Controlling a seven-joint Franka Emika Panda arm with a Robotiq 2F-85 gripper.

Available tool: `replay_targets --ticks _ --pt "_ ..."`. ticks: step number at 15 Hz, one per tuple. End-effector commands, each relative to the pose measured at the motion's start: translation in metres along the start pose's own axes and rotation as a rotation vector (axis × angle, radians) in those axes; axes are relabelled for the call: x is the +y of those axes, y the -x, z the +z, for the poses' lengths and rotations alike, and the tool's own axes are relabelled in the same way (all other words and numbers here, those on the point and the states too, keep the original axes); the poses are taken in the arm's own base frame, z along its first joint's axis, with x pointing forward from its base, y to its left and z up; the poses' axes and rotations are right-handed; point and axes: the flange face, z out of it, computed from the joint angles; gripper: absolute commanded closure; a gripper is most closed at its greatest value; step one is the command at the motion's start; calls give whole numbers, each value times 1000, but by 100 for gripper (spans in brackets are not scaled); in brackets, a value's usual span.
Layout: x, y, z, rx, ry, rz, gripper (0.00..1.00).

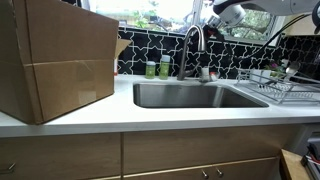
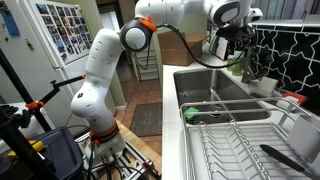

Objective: Close the tap using the faucet, pick remove the blue sponge from the sink and use it to wipe the front edge of the sink

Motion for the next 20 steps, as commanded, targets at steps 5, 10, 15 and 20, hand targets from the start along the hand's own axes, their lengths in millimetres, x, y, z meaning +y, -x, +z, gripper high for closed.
replay_targets --ticks 5,10,15,20 --pt "10 12 0 -38 14 88 0" --pt "24 67 -6 -204 58 254 0" --pt "13 129 -2 -434 39 303 0" --pt "2 174 11 -578 66 342 0"
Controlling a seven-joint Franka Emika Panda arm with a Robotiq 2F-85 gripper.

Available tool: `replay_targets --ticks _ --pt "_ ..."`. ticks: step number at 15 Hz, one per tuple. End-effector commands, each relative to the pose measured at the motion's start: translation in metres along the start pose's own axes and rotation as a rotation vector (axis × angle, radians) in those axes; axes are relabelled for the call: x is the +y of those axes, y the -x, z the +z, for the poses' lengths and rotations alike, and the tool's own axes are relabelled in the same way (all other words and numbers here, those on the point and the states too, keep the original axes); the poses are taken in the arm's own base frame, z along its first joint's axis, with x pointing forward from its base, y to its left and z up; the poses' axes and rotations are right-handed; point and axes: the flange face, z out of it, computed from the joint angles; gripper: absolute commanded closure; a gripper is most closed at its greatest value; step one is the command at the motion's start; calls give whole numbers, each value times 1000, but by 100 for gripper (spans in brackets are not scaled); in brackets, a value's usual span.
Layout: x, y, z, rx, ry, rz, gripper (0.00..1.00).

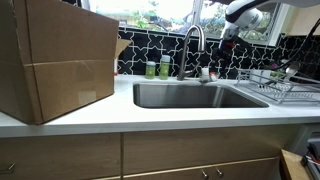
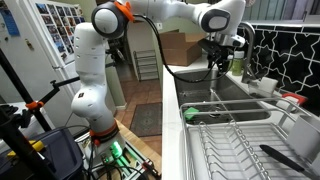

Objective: Close the tap using the faucet, pick remove the blue sponge from the sink and use it to wipe the front edge of the sink

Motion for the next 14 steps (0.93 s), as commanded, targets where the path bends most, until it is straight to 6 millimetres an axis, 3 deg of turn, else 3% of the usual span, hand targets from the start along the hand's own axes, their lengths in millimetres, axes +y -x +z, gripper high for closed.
replay_targets --ticks 1,5,6,8,14 --pt "-13 26 28 -97 28 10 0" --pt "-46 18 66 -139 58 -34 0" --pt "-38 17 53 -133 21 -35 0" --pt "-48 16 59 -140 26 -49 0" --pt "-40 15 52 -128 28 -35 0"
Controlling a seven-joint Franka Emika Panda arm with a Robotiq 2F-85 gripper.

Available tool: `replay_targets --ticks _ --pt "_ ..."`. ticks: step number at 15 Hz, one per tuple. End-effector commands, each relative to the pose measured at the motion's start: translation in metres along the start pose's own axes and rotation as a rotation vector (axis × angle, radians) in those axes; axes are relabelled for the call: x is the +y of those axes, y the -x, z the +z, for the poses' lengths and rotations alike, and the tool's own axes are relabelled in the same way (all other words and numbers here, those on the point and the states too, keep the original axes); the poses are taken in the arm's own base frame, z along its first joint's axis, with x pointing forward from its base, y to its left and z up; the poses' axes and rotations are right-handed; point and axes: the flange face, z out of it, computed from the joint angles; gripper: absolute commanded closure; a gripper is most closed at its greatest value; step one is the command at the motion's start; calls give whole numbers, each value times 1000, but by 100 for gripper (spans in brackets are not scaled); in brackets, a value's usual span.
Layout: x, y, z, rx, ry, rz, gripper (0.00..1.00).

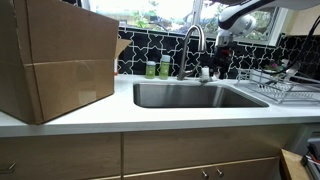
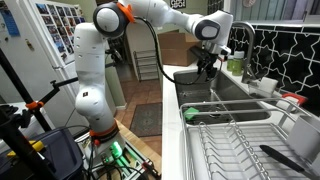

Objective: Close the tap using the faucet, pick remove the blue sponge from the sink and use it to wipe the front edge of the sink

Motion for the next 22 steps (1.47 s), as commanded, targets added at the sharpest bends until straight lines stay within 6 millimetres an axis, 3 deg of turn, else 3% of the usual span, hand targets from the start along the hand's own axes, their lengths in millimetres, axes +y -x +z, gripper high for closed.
replay_targets --ticks 1,8,13,20,21,22 --pt "-4 -5 8 -2 11 4 0" --pt "-32 -19 86 100 13 33 0" --pt "-46 -2 142 54 -21 118 0" --pt "-45 19 196 14 8 340 0" --pt "-46 10 184 13 11 289 0" --pt "-46 13 190 7 14 304 0"
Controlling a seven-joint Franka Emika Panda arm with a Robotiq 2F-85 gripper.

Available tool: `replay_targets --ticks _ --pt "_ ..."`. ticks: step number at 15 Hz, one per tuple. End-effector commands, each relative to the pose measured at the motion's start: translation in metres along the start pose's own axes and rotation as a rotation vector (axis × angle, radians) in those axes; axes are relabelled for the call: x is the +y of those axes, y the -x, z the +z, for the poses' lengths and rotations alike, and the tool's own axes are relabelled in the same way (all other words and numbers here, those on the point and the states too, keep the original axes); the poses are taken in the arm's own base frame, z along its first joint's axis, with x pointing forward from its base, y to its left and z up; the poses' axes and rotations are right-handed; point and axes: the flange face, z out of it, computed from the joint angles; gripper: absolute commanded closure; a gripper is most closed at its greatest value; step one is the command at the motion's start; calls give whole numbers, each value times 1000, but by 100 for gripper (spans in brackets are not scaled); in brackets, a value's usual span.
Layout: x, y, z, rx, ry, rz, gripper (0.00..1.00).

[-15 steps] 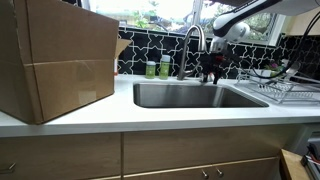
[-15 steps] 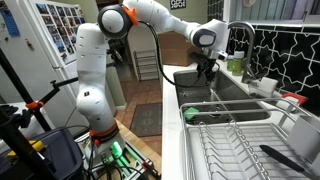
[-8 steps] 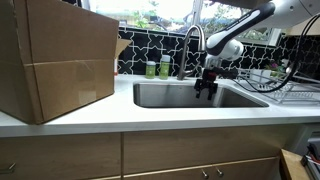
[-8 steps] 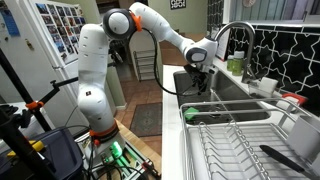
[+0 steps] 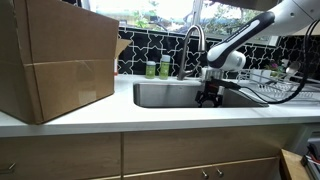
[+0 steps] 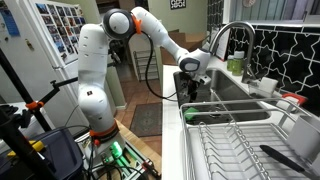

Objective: Close the tap using the faucet, pick remove the blue sponge from the sink and use it to wipe the front edge of the sink

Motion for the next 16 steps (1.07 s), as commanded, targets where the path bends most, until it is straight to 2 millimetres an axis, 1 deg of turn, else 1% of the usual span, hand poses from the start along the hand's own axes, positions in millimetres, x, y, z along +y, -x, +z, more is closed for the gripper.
replay_targets --ticks 1,6,7,9,13,16 --pt "0 1 2 -4 3 6 0" --pt "0 1 3 -4 2 13 0" --pt "-2 -8 11 -12 28 25 0" --pt "-8 -16 25 -12 37 48 0" --pt "-14 -15 56 -17 38 107 0" --pt "-12 -12 77 2 51 162 0"
